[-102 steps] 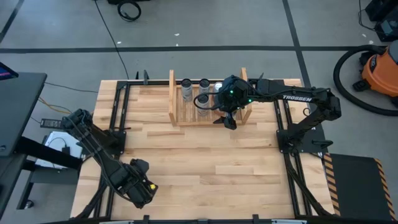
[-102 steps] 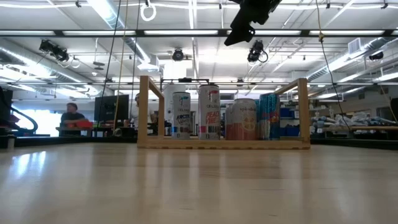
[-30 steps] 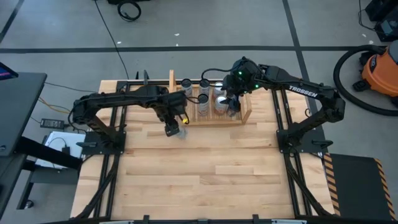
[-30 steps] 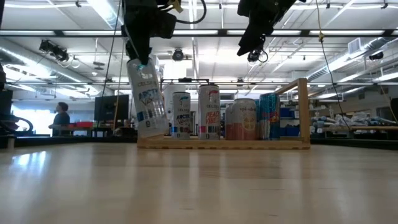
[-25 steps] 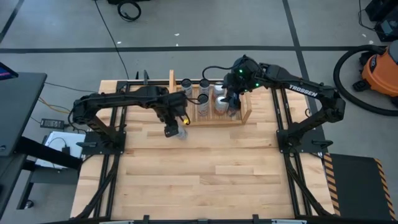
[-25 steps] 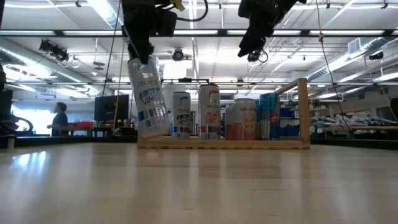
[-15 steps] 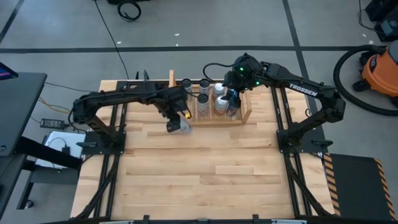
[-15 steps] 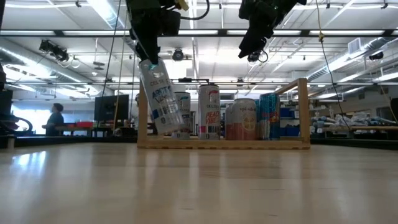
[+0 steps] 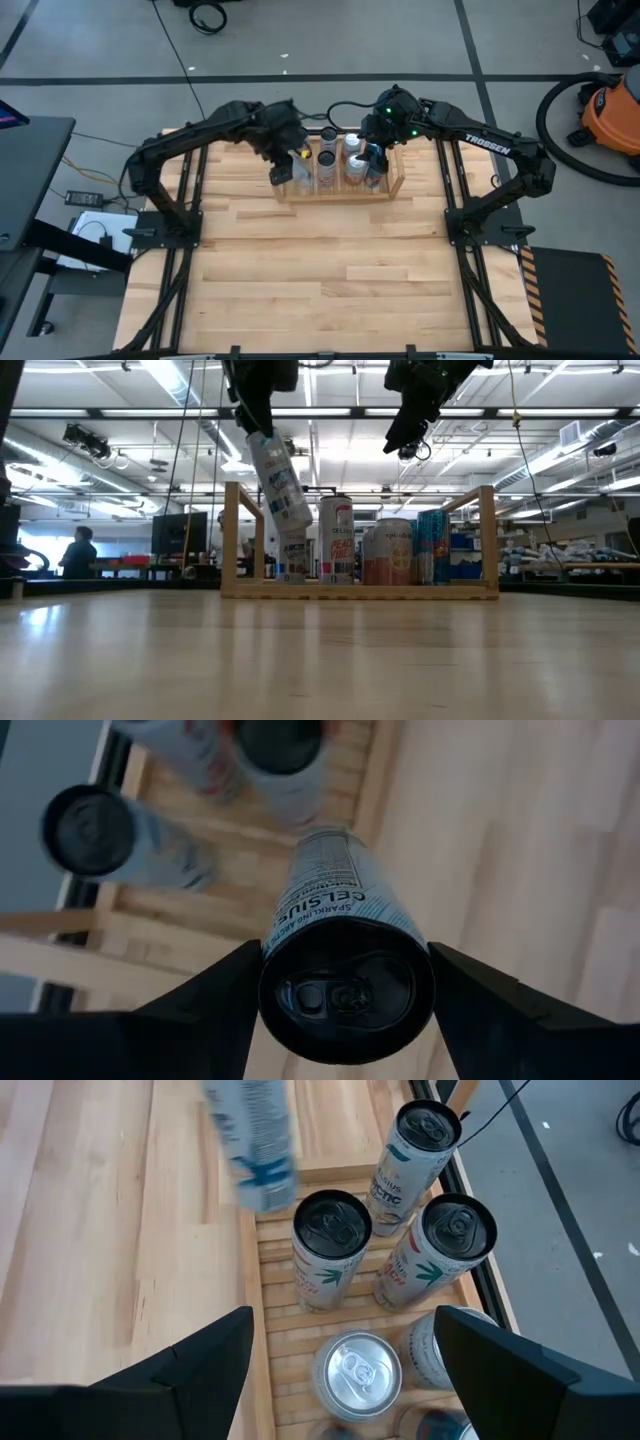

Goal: Place canned beverage on shelf
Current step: Put the white pink soda can into the shelf

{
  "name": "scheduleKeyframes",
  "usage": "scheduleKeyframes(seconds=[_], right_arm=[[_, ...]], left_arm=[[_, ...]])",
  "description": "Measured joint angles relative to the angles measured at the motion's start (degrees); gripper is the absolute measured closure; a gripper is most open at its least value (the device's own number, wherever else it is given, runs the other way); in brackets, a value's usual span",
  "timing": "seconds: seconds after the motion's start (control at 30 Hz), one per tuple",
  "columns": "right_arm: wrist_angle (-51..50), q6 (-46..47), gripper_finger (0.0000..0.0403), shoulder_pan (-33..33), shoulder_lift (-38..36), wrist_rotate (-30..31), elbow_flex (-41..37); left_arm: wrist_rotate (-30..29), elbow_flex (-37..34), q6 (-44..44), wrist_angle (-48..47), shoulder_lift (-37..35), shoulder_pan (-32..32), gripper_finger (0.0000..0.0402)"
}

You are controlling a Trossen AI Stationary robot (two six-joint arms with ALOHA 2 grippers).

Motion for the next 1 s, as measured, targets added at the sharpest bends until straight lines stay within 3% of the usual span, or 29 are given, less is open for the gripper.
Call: scheduleKeyframes(seconds=[0.33, 0.47, 1.0], right_arm=[[-0.6, -0.4, 0.0083, 0.0, 0.0, 0.0, 0.0], [-0.6, -0.4, 0.0082, 0.0, 0.0, 0.0, 0.0], [-1.1, -0.5, 0.0082, 0.0, 0.0, 0.0, 0.0]], left_arm=[[-0.2, 9.2, 5.7, -6.3, 9.4, 4.0, 0.0145], [-0.4, 9.2, 7.8, -10.0, 11.9, 5.3, 0.0145], [-1.0, 9.1, 15.3, -6.4, 19.6, 6.8, 0.0145]])
